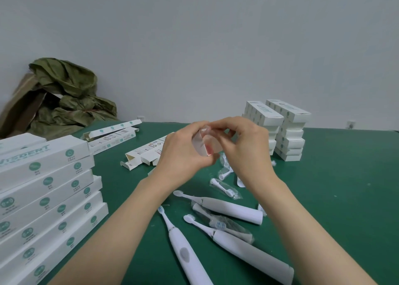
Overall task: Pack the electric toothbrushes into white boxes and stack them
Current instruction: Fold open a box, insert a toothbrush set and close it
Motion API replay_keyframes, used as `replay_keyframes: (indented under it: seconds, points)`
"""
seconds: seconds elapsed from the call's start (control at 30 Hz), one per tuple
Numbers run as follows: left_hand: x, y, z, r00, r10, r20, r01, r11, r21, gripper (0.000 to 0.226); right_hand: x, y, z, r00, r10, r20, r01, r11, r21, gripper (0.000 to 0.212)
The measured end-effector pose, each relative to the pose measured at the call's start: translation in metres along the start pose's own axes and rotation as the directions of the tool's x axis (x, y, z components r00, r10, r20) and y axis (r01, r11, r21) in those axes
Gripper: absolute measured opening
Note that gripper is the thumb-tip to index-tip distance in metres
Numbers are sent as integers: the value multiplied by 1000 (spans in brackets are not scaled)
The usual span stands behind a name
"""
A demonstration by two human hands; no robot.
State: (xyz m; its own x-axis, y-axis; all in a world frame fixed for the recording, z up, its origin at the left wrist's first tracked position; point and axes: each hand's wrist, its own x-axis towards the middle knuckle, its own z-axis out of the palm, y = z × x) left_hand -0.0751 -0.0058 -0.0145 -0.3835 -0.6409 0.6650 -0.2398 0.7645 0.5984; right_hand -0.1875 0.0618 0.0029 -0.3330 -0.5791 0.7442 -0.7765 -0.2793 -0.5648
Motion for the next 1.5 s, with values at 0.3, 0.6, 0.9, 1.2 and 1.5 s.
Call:
replay_keyframes:
  seconds: [0.3, 0.6, 0.9, 1.2, 1.5]
  points:
    - [-5, 5, 5, 999, -23, 39, 22, 999, 25, 66, -2, 11, 7, 991, 56, 118, -28, 974, -224, 13]
    - [-2, 1, 2, 999, -4, 44, 2, 999, 52, 63, 11, 12, -18, 992, 82, 96, -78, 996, -43, 18]
    - [0, 4, -2, 998, 10, 66, -10, 1000, -6, 75, 10, 3, -20, 879, 307, 364, -409, 879, 246, 34]
    - [0, -2, -2, 997, 11, 79, 2, 989, -151, 80, 7, 2, -15, 922, 268, 279, -348, 889, 297, 24]
    - [-5, 6, 15, 981, 11, -191, -42, 987, -158, 6, -7, -7, 13, 949, 229, 217, -299, 874, 384, 26]
